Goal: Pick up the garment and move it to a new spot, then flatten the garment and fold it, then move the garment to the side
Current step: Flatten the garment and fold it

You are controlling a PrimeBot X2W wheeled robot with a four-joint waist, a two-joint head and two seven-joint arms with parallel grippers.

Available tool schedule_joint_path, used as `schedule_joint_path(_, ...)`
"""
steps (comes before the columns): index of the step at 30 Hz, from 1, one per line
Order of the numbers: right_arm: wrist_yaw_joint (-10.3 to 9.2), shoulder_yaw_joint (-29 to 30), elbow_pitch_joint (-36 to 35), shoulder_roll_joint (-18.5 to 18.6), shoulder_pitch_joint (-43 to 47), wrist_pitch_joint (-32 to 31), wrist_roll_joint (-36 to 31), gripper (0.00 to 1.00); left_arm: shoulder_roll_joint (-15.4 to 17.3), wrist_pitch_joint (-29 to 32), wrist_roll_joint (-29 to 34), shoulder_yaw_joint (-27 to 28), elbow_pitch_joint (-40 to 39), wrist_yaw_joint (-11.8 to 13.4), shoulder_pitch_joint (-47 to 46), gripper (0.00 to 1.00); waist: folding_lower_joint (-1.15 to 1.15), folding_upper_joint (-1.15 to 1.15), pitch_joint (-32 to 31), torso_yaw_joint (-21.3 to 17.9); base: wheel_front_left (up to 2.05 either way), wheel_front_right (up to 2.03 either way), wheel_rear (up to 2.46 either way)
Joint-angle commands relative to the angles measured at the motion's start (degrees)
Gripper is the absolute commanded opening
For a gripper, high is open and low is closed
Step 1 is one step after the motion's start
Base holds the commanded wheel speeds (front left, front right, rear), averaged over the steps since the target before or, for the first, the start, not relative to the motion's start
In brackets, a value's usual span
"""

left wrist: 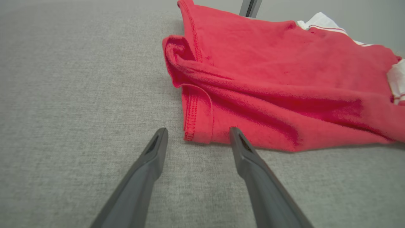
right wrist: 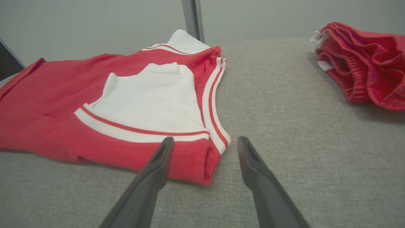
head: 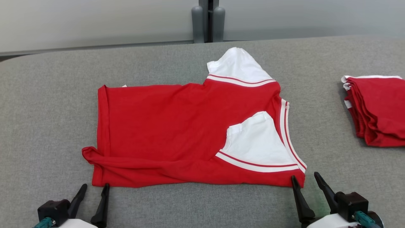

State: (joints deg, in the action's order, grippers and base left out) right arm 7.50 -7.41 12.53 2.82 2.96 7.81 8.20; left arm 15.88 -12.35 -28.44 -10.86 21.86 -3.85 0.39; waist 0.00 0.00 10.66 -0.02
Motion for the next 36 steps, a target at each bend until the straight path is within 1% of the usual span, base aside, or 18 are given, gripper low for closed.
schedule_joint_path(1,-0.02,0.14,2.16,0.14,-1.55,-0.29,0.53,1.0,0.29,0.03,-0.79,0.06,1.82,-0.69,-1.69,1.0,0.0,0.0,1.42,0.48,0.0,0.0,0.0)
schedule_joint_path(3,-0.02,-0.37,4.32,0.13,-3.04,0.42,0.98,1.0,0.35,0.07,-1.26,-0.16,3.83,-1.33,-3.03,1.0,0.0,0.0,2.09,0.73,0.0,0.0,0.0)
schedule_joint_path(8,-0.02,-1.75,9.16,0.14,-5.11,-0.25,2.4,1.0,0.34,-0.44,-2.7,-0.59,7.49,-2.49,-4.96,1.0,0.0,0.0,2.64,0.96,0.0,0.0,0.0)
schedule_joint_path(9,-0.02,-1.95,9.83,0.13,-5.47,-0.1,2.63,1.0,0.32,-0.39,-3.15,-0.87,8.09,-2.59,-5.33,0.95,0.0,0.0,2.67,0.99,0.0,0.0,0.0)
schedule_joint_path(10,-0.02,-2.13,10.45,0.12,-5.71,-0.14,3.11,0.59,0.35,-0.45,-3.47,-1.11,8.47,-2.82,-5.61,0.62,0.0,0.0,2.7,1.01,0.0,0.0,0.0)
schedule_joint_path(11,-0.02,-2.38,11.0,0.13,-5.97,-0.31,3.35,0.33,0.63,-0.57,-3.37,-1.51,8.72,-3.01,-5.89,0.06,0.0,0.0,2.74,1.01,0.0,0.0,0.0)
schedule_joint_path(12,-0.02,-2.79,11.18,0.11,-6.31,0.1,4.04,0.0,0.64,-0.65,-3.73,-1.76,8.94,-3.01,-6.11,0.0,0.0,0.0,2.75,0.99,0.0,0.0,0.0)
schedule_joint_path(17,-0.02,-3.19,11.47,0.19,-7.59,2.03,5.61,0.0,2.09,-1.86,-3.61,-1.92,7.37,-3.42,-7.54,0.0,0.0,0.0,2.86,1.07,0.0,0.0,0.0)
schedule_joint_path(22,-0.02,-2.64,9.26,0.18,-6.86,2.93,6.1,0.0,2.98,-2.22,-3.57,-1.62,4.95,-3.45,-6.03,0.0,0.0,0.0,2.34,1.22,0.0,0.0,0.0)
schedule_joint_path(28,-0.02,-1.19,4.87,0.2,-1.62,0.95,6.67,0.0,4.06,-1.84,-3.9,-1.22,1.47,-2.18,-1.92,0.0,0.0,0.0,0.42,1.69,0.0,0.0,0.0)
schedule_joint_path(34,-0.03,0.31,-1.44,0.23,6.8,-2.51,8.11,0.0,5.13,2.17,-4.88,-1.31,-4.14,0.13,5.24,0.0,0.0,0.0,-2.86,1.84,0.0,0.0,0.0)
schedule_joint_path(36,-0.03,0.65,-2.91,0.23,9.49,-3.24,8.94,0.0,5.15,4.5,-5.76,-1.69,-5.54,0.66,8.01,0.0,0.0,0.0,-4.01,1.97,0.0,0.0,0.0)
